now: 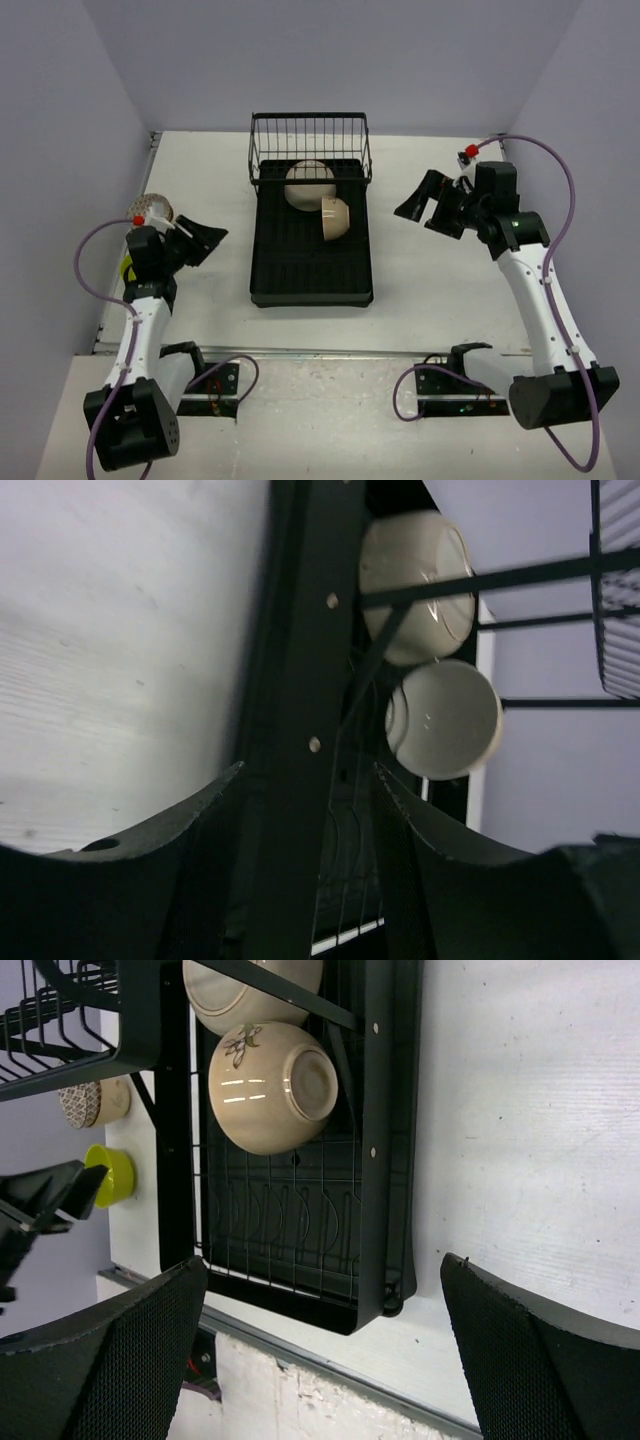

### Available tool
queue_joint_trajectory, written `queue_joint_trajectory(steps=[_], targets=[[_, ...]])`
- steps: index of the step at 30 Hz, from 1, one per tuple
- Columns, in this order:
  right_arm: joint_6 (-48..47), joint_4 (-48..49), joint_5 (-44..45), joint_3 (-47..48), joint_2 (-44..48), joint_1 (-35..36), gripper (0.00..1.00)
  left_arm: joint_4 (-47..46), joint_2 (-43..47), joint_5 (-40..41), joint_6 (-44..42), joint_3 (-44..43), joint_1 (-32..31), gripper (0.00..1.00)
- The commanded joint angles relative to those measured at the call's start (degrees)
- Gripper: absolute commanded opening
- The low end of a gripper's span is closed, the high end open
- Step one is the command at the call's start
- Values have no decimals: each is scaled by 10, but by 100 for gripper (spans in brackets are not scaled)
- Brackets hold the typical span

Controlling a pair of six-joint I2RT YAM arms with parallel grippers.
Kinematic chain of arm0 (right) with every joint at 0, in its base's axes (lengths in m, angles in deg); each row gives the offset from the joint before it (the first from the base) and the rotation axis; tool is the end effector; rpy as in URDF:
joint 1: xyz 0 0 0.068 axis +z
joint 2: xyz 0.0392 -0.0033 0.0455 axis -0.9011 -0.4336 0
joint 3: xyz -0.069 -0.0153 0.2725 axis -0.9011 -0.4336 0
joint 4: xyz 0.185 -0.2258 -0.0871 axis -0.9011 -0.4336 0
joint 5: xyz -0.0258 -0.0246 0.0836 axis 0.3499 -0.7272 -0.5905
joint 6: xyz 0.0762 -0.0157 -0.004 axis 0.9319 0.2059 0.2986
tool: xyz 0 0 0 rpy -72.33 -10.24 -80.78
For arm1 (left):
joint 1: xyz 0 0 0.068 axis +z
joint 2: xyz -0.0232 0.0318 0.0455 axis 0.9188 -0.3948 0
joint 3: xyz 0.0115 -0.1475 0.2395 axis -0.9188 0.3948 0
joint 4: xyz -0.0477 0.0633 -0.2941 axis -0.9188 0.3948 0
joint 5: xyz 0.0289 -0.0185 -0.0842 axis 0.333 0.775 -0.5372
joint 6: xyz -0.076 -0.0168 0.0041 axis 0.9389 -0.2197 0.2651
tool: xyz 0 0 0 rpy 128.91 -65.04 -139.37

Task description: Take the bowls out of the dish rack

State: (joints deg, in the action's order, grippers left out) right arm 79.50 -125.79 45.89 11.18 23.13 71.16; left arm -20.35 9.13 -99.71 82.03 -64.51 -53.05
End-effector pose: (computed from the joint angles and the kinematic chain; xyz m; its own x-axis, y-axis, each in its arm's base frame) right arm 0.2837 0.0596 0.3629 -0.7308 0.3853 -0.5634 -0.0445 0.7968 0.6026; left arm 0.2626 0.0318 0.2207 -0.4610 -0.7637 -0.4520 -0.1984 0.5852 -0.7863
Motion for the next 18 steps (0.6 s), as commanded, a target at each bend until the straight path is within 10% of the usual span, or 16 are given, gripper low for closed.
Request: queue_joint_trajectory(steps=[1, 13, 18], targets=[[9, 25, -11, -1, -9, 2, 98, -300, 31, -147, 146, 97, -15, 53], [6, 44, -22, -23, -42, 2, 19, -354, -51, 11, 127, 51, -246, 47], [0, 45, -19, -27, -56, 2, 29, -355, -78, 60, 126, 33, -283, 48]])
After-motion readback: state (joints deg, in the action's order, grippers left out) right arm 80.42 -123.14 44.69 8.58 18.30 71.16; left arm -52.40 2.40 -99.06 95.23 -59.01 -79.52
